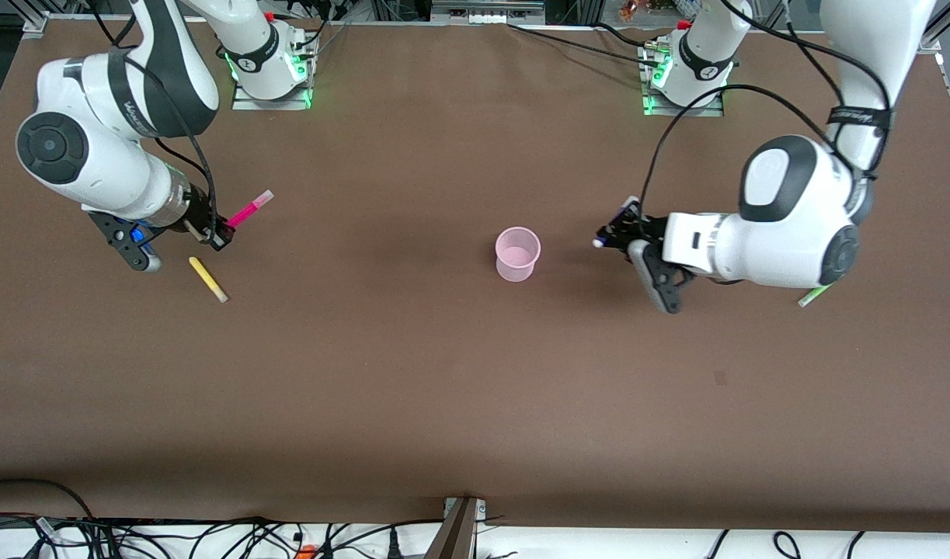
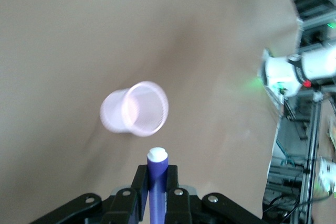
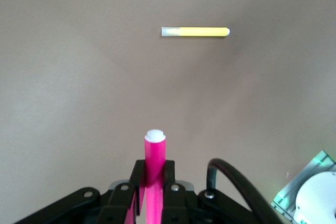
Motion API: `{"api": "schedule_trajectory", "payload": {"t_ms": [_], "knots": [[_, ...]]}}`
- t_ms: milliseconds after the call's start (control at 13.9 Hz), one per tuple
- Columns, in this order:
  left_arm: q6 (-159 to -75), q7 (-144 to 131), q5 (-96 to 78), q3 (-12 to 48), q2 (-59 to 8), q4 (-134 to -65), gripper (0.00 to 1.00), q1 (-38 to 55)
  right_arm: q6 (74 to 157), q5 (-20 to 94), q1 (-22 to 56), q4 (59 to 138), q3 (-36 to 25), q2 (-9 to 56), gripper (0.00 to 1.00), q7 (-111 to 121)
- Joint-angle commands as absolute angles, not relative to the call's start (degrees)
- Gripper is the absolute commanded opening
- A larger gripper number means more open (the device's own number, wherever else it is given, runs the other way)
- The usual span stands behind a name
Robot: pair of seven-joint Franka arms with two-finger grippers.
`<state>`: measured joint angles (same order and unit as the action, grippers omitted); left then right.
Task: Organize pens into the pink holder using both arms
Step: 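Lift both markers and carry them toward the pink cup with both grippers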
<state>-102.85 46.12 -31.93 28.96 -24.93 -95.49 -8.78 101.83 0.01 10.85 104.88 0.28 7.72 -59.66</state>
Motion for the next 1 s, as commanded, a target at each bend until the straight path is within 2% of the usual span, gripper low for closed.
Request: {"api": "schedule_trajectory", "payload": {"t_ms": [0, 215, 502, 932], "knots": [[-106.50, 59.55, -36.11, 29.36, -26.54, -93.34, 0.00, -3.89, 97.04, -0.35, 12.03, 96.61, 0.18, 12.56, 0.00, -61.78], [-113.01, 74.74, -44.36, 29.36, -28.39, -93.78, 0.00, -0.01, 96.77, -0.61, 13.79, 94.14, 0.18, 13.36, 0.00, -66.35], [-121.79, 92.95, -45.09, 29.36, -31.72, -95.53, 0.00, 2.02, 96.77, -0.62, 14.85, 91.94, 0.18, 14.41, 0.00, -69.52], [-129.10, 97.73, -45.18, 29.44, -31.64, -101.41, 0.00, 4.39, 96.68, -1.84, 17.14, 89.56, 0.09, 16.08, 0.00, -72.77]]}}
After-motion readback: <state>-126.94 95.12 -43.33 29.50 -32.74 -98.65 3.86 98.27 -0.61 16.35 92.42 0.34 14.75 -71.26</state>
